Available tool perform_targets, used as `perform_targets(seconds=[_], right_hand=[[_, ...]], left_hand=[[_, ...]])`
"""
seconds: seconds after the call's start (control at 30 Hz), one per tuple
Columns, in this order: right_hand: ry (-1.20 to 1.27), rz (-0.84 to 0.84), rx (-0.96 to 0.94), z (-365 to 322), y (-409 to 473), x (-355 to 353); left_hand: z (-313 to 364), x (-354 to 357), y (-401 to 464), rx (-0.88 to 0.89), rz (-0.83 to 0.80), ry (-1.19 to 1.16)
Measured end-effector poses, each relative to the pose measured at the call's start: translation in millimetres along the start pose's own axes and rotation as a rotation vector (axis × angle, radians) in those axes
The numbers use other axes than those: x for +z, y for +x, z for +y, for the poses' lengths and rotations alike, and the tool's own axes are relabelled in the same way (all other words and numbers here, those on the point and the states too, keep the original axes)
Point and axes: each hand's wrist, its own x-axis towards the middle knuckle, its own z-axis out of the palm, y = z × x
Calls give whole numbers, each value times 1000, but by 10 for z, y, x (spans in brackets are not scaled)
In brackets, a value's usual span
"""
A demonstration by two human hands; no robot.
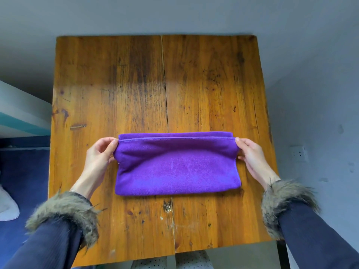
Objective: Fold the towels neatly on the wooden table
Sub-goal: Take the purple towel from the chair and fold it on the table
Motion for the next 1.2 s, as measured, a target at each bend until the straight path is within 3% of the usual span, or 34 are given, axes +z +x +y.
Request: perform_targets(seconds=[0.2, 0.43, 0.7, 0.83, 1.1, 1.2], right_hand=[[-70, 72, -51, -90, 163, 110], [-223, 122, 22, -1, 107, 73], [-339, -176, 175, 264, -550, -204], [-358, -265, 198, 319, -617, -217], [-326, -6, 158, 499, -613, -159], [-547, 334, -162, 555, -692, 14]], left_hand=[[4, 140, 275, 33, 97, 161], [-217, 25, 40, -64, 149, 327], [-567, -247, -646, -194, -6, 440], [-599, -250, -669, -164, 18, 553], [-646, -222, -678, -57, 159, 636], [-650, -72, -764, 229, 273, 884]])
